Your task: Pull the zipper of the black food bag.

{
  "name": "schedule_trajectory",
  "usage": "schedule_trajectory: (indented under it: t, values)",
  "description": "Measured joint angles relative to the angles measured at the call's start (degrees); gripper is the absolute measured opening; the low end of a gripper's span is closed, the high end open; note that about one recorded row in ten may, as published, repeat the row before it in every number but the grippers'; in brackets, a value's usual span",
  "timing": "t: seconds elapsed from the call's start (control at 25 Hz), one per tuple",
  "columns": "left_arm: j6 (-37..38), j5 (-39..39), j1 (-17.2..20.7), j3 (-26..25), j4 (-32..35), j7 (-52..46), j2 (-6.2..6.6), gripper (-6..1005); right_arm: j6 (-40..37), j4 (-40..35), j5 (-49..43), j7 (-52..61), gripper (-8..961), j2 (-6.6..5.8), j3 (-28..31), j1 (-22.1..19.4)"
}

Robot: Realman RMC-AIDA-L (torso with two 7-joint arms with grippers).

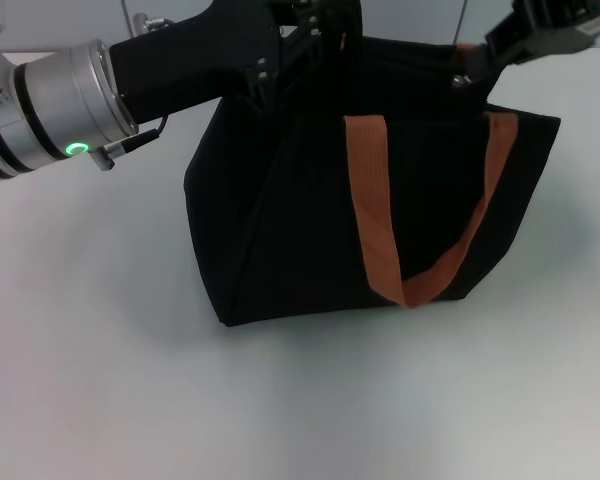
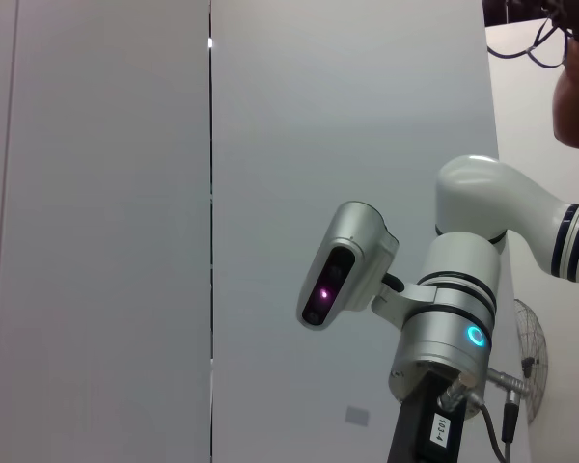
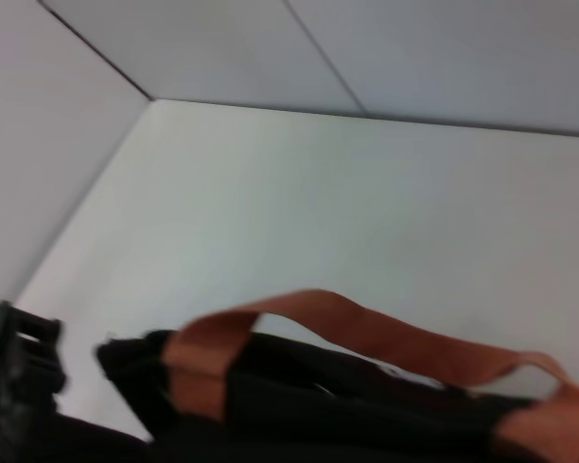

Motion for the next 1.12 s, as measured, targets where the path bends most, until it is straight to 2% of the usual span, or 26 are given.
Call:
schedule_trajectory:
  t: [0.28,0.52,0.72,0.84,1.0,1.12]
  values:
    - [0.01,0.02,0.39,-0.09,0.01,0.06,0.06,65,-1.63,-3.70,-2.59,1.01,64,-0.08,1.73,-1.98]
    - [0.24,0.10,0.69,-0.35,0.00,0.08,0.09,66,-2.83,-4.91,0.03,1.07,71,-0.14,3.38,-3.15]
    - [0.10,0.10,0.76,-0.44,0.14,0.02,0.20,67,-2.29,-5.11,10.63,-2.83,77,-0.04,6.93,-6.96]
    - [-0.08,0.10,0.91,-0.45,0.46,-0.39,0.29,67,-2.25,-3.93,21.48,-9.00,81,-0.04,10.77,-10.65]
    - [-0.31,0.10,1.39,-0.56,0.60,-0.61,0.43,67,-3.50,3.18,35.08,-21.93,248,-1.09,11.84,-15.82]
    - [-0.84,0.09,1.68,-0.61,0.71,-1.06,0.55,67,-6.94,10.26,39.72,-33.68,338,-2.16,11.89,-18.37]
